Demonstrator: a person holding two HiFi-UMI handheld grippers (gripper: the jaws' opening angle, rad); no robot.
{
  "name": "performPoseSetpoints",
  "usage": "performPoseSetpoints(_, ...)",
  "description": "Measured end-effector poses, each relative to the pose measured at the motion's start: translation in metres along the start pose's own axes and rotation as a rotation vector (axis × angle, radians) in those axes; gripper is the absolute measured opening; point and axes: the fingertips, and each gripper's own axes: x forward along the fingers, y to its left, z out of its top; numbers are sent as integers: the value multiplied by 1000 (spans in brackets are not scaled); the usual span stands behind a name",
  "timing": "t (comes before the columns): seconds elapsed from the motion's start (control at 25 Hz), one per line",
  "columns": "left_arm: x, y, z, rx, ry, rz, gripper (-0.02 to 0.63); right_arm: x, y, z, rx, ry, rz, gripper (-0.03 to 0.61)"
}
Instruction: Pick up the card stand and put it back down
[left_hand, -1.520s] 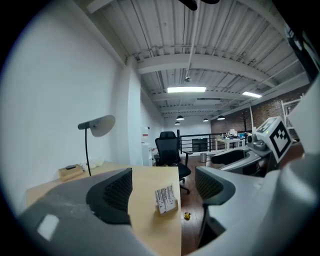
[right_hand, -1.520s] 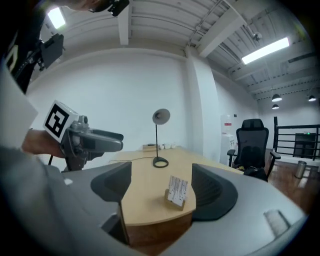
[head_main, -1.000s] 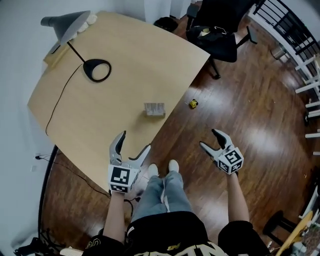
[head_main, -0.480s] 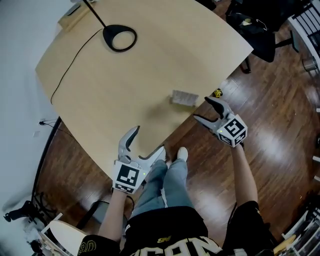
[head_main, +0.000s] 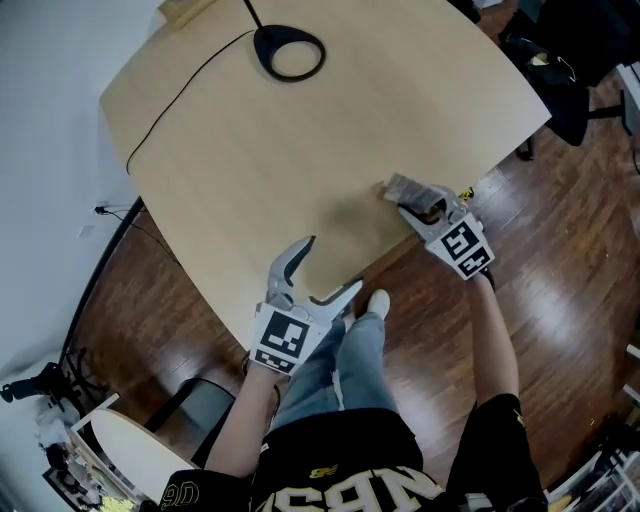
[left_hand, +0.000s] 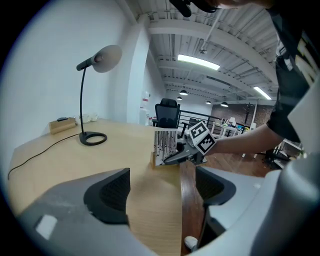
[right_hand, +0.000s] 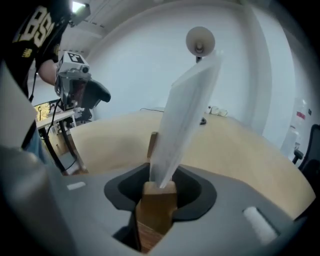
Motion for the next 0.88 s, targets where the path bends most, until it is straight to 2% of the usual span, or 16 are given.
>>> performPoseSetpoints(0.2, -7, 3, 9, -39, -50, -14, 417, -9, 7, 17, 108, -42, -52, 141)
performPoseSetpoints(0.32, -22, 12, 24, -55, -86, 9, 417, -37, 13, 47, 154, -86, -121, 140)
performPoseSetpoints(0.48, -47, 18, 64, -58, -159, 40, 417, -76, 38, 93, 182, -131, -197, 135)
performPoseSetpoints(0.68, -85, 29, 140, -38, -305, 108, 410, -164, 34, 185, 220, -365, -387, 135)
performPoseSetpoints(0.88, -141, 20, 215, 6, -457, 158, 374, -269, 53, 275, 140, -565, -607, 135)
